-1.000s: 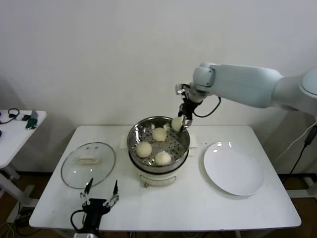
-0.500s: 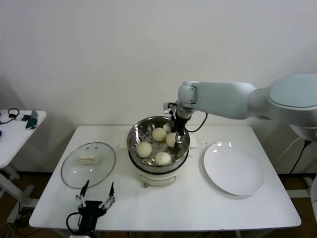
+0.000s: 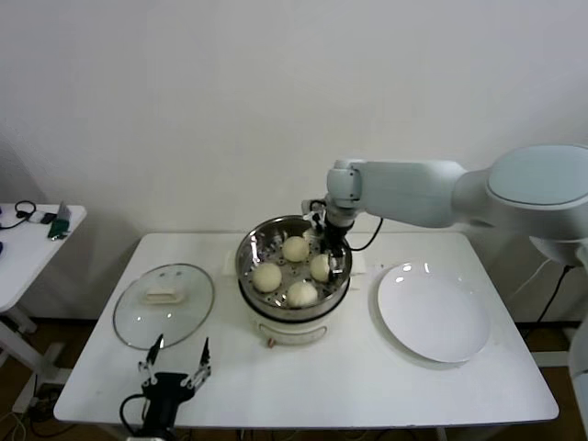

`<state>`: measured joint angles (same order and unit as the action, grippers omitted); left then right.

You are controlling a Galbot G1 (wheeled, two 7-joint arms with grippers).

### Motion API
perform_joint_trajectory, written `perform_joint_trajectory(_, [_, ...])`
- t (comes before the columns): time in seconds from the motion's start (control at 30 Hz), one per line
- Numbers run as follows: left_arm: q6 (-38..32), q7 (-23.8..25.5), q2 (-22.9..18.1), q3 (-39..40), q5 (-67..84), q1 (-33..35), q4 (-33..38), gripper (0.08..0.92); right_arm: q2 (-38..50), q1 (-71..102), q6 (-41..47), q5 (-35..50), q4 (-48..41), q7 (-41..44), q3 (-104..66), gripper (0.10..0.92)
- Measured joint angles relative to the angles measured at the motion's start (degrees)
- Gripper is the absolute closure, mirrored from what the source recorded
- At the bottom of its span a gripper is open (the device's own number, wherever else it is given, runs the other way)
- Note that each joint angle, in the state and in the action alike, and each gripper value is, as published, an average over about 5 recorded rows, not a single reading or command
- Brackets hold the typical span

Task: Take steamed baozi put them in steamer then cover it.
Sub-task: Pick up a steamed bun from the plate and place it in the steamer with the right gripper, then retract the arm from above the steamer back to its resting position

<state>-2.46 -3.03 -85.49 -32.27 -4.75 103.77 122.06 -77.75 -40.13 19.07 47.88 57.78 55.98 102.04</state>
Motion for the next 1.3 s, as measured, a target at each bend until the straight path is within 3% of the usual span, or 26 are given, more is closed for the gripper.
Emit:
perform_joint_trajectory(0.57, [0.0,-0.1,0.7,-0.3,0.1,-0.3,0.5,0.177,8.1,-4.9,-3.2,0.7,4.4,0.1,-6.6,0.202])
perform_joint_trajectory(0.93, [-0.1,-0.1,1.2,-1.2,-0.5,-1.1,0.7,0.177,23.0,0.4,-9.4,0.9,14.0,-16.2,-17.1,0.202])
perform_joint_trajectory(1.3, [0.0,-0.2,1.3,-1.1,-3.4,-1.6,1.9,0.177,38.2,24.7,-17.9,-1.9,22.3,-30.9,-43.8,0.203])
